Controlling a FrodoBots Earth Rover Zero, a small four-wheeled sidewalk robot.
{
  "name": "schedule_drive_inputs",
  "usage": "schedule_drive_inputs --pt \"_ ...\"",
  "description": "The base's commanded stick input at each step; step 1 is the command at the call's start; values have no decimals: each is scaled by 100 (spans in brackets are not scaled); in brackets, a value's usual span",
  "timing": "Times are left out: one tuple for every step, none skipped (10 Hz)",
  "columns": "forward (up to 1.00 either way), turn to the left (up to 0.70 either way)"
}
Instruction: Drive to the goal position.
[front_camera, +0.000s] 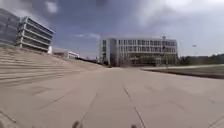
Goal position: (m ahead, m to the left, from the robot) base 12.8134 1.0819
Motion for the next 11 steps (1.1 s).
schedule_drive_inputs --pt "70 0" --pt "70 0" --pt "70 0" --pt "70 0" --pt "70 0" --pt "70 0" --pt "70 0" --pt "70 0" --pt "70 0" --pt "70 0" --pt "70 0"
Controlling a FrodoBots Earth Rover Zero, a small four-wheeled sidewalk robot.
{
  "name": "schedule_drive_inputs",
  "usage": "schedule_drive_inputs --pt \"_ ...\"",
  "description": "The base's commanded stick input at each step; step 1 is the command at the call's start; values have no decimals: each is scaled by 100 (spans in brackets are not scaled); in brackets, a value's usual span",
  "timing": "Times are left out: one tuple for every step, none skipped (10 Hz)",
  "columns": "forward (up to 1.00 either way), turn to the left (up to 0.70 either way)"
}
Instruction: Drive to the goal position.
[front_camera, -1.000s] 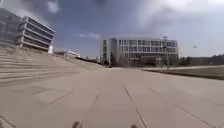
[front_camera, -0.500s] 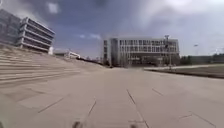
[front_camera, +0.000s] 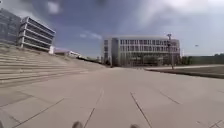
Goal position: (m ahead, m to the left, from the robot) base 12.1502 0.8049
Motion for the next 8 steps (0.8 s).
schedule_drive_inputs --pt "70 0" --pt "70 0" --pt "70 0" --pt "70 0" --pt "70 0" --pt "70 0" --pt "70 0" --pt "70 0"
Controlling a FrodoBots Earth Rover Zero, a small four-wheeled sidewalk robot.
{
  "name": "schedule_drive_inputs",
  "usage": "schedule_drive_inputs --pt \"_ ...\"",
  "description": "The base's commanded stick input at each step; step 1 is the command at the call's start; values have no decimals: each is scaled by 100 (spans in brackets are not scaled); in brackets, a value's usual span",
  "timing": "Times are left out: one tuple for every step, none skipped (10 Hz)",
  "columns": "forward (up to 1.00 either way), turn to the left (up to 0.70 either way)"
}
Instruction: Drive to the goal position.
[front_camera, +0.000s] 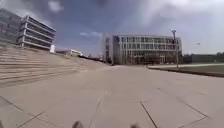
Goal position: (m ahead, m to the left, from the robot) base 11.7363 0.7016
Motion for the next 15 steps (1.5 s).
schedule_drive_inputs --pt "70 0" --pt "70 0" --pt "70 0" --pt "70 0" --pt "70 0" --pt "70 0" --pt "70 0" --pt "70 0" --pt "70 0" --pt "70 0" --pt "70 0" --pt "70 0" --pt "70 0" --pt "70 0" --pt "70 0"
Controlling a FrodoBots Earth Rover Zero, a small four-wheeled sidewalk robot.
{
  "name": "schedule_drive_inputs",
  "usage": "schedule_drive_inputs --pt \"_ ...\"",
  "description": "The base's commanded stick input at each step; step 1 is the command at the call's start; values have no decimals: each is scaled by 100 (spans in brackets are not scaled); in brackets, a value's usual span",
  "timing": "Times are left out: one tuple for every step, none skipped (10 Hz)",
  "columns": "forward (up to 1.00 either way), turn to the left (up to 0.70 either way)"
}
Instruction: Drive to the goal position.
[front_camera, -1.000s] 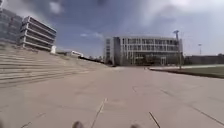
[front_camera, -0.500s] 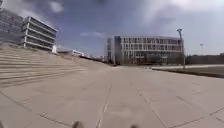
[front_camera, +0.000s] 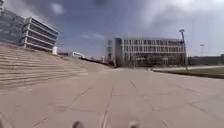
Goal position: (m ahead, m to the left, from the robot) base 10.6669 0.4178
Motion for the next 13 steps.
schedule_drive_inputs --pt "70 0" --pt "70 0" --pt "70 0" --pt "70 0" --pt "70 0" --pt "70 0" --pt "70 0" --pt "70 0" --pt "70 0" --pt "70 0" --pt "70 0" --pt "70 0" --pt "70 0"
